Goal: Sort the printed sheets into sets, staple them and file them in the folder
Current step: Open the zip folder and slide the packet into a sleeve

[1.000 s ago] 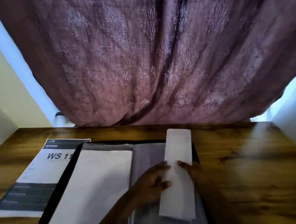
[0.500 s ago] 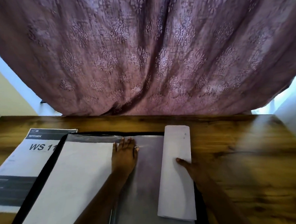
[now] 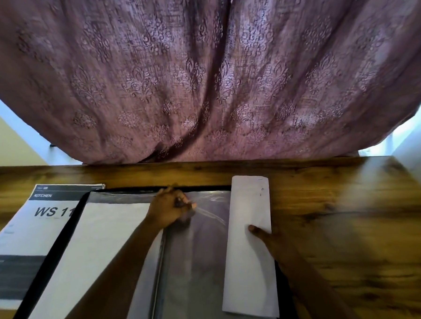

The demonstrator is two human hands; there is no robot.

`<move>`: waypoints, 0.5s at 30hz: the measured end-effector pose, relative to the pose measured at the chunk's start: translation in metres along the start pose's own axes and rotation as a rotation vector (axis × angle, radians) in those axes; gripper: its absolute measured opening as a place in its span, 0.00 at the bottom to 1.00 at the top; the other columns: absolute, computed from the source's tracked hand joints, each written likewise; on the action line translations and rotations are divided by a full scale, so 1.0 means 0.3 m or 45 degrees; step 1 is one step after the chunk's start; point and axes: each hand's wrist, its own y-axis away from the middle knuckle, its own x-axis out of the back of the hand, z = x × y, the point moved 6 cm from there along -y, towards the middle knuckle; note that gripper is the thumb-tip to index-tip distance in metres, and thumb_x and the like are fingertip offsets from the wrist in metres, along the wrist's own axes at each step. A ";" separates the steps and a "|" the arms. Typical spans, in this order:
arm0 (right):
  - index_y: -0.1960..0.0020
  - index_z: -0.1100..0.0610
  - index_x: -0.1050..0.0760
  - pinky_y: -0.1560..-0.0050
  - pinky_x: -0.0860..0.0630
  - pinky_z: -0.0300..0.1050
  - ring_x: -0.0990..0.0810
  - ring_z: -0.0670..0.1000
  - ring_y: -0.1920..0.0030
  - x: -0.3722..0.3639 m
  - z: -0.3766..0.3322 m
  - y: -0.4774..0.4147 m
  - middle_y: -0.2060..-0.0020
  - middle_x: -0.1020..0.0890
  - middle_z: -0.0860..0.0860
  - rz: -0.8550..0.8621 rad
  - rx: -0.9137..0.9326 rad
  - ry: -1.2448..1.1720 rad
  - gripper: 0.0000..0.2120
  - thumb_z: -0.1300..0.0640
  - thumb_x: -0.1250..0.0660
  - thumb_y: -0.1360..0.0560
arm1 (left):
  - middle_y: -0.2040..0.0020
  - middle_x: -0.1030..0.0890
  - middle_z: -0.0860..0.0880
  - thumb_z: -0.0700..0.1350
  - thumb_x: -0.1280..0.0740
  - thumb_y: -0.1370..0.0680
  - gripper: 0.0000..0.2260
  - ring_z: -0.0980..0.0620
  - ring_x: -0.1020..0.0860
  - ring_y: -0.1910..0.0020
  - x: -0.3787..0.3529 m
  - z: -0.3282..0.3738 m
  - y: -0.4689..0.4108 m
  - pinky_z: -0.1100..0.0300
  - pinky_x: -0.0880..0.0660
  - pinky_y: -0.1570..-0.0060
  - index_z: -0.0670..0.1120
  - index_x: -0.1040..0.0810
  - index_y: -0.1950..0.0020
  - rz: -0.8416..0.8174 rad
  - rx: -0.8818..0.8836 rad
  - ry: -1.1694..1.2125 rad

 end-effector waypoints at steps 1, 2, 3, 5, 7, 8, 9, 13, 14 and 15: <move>0.33 0.56 0.35 0.47 0.31 0.48 0.29 0.44 0.59 0.001 0.007 -0.005 0.50 0.27 0.50 -0.010 -0.004 -0.010 0.27 0.52 0.29 0.28 | 0.52 0.21 0.57 0.76 0.36 0.42 0.26 0.52 0.25 0.47 0.002 -0.001 -0.024 0.50 0.30 0.40 0.55 0.22 0.63 -0.040 0.000 0.022; 0.34 0.56 0.34 0.47 0.30 0.48 0.28 0.45 0.59 0.001 0.006 -0.002 0.50 0.27 0.50 -0.014 -0.016 -0.002 0.26 0.52 0.29 0.28 | 0.53 0.21 0.56 0.75 0.34 0.42 0.25 0.52 0.25 0.46 -0.001 -0.005 -0.051 0.49 0.30 0.38 0.54 0.22 0.64 -0.106 0.012 0.042; 0.36 0.55 0.33 0.47 0.30 0.49 0.28 0.45 0.59 0.003 0.009 -0.005 0.50 0.27 0.50 -0.030 -0.029 -0.015 0.24 0.52 0.29 0.28 | 0.53 0.20 0.55 0.72 0.32 0.41 0.22 0.51 0.25 0.45 -0.003 0.001 -0.066 0.47 0.30 0.38 0.54 0.22 0.65 -0.191 0.018 0.073; 0.41 0.54 0.34 0.47 0.31 0.49 0.28 0.47 0.59 0.008 0.010 -0.013 0.50 0.27 0.51 -0.061 -0.049 -0.060 0.19 0.56 0.30 0.27 | 0.56 0.19 0.48 0.61 0.25 0.36 0.15 0.48 0.21 0.49 -0.006 0.029 -0.079 0.44 0.27 0.40 0.51 0.22 0.65 -0.348 -0.031 0.192; 0.41 0.54 0.34 0.46 0.30 0.51 0.27 0.51 0.56 0.021 0.013 -0.020 0.48 0.26 0.53 -0.042 -0.098 -0.081 0.20 0.57 0.29 0.28 | 0.58 0.19 0.45 0.50 0.24 0.31 0.10 0.46 0.20 0.54 0.000 0.070 -0.071 0.47 0.24 0.43 0.47 0.22 0.63 -0.436 -0.112 0.208; 0.40 0.54 0.33 0.45 0.29 0.53 0.26 0.53 0.53 0.027 0.014 -0.021 0.47 0.25 0.54 -0.031 -0.130 -0.096 0.21 0.56 0.28 0.29 | 0.59 0.19 0.46 0.46 0.24 0.30 0.08 0.48 0.20 0.56 0.003 0.087 -0.070 0.51 0.23 0.45 0.47 0.23 0.62 -0.452 -0.144 0.204; 0.39 0.55 0.31 0.46 0.28 0.54 0.25 0.55 0.52 0.033 0.015 -0.025 0.48 0.23 0.55 -0.032 -0.157 -0.132 0.22 0.57 0.27 0.30 | 0.61 0.20 0.49 0.43 0.25 0.29 0.08 0.52 0.21 0.58 0.003 0.094 -0.070 0.56 0.23 0.48 0.49 0.23 0.61 -0.453 -0.164 0.214; 0.45 0.56 0.26 0.52 0.22 0.48 0.22 0.58 0.51 0.041 -0.111 -0.037 0.51 0.20 0.56 -0.048 -0.031 -0.347 0.18 0.58 0.26 0.33 | 0.58 0.19 0.53 0.37 0.27 0.28 0.14 0.59 0.20 0.57 0.006 0.073 -0.060 0.70 0.26 0.54 0.54 0.23 0.50 -0.412 -0.121 0.432; 0.48 0.55 0.25 0.54 0.21 0.45 0.21 0.57 0.52 0.042 -0.174 -0.043 0.52 0.19 0.55 -0.036 0.065 -0.386 0.17 0.59 0.25 0.34 | 0.58 0.18 0.53 0.37 0.27 0.28 0.14 0.60 0.19 0.56 0.007 0.056 -0.061 0.70 0.26 0.53 0.53 0.21 0.48 -0.367 -0.103 0.511; 0.50 0.55 0.24 0.54 0.20 0.46 0.20 0.57 0.51 0.038 -0.245 -0.043 0.53 0.18 0.54 -0.049 0.168 -0.443 0.17 0.59 0.24 0.36 | 0.58 0.17 0.55 0.38 0.27 0.28 0.12 0.61 0.20 0.55 0.012 0.042 -0.061 0.71 0.27 0.53 0.52 0.20 0.49 -0.316 -0.091 0.550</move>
